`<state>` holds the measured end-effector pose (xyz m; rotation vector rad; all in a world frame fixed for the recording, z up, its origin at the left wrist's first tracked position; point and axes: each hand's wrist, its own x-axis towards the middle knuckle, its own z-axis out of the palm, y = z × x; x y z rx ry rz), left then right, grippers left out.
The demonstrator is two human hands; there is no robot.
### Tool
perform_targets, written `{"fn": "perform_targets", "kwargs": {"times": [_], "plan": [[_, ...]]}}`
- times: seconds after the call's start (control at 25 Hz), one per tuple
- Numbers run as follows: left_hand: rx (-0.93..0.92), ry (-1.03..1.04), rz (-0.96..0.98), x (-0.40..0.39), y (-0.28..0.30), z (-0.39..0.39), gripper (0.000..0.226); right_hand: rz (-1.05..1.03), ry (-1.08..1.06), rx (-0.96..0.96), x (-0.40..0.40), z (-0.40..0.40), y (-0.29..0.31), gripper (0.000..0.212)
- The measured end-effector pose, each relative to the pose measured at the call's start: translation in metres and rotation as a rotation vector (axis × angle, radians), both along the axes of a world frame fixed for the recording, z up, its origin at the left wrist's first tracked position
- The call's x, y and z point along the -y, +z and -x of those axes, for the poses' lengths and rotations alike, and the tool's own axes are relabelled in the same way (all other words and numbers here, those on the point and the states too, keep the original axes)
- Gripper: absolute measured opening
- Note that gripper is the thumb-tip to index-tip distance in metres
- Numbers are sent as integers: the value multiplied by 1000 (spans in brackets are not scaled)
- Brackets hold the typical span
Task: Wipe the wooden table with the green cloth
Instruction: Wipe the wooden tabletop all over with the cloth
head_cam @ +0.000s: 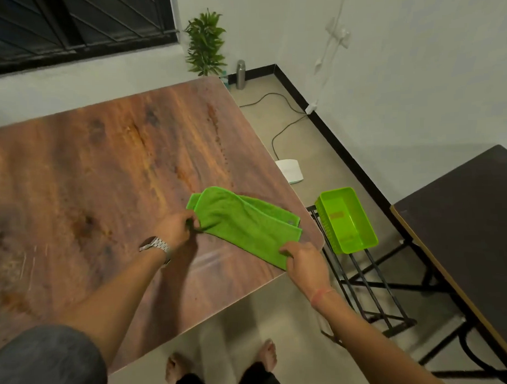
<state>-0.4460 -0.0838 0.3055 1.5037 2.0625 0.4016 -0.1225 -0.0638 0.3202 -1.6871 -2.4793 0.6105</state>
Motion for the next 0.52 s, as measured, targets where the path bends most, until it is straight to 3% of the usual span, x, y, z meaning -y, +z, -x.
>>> {"fn": "perform_targets", "kwargs": {"times": [0.08,0.24,0.36,0.52], "plan": [[-55,10,-39,8,-6,11,23,-33,72,37,-13,22,-10,41],[-180,125,-200,19,-18,29,18,41,146,203,-48,102,-40,71],[-185,119,-219,26,-28,46,27,13,172,227,-34,165,-62,70],[-187,157,-197,31,-34,74,32,-54,360,171,36,216,-74,61]]}}
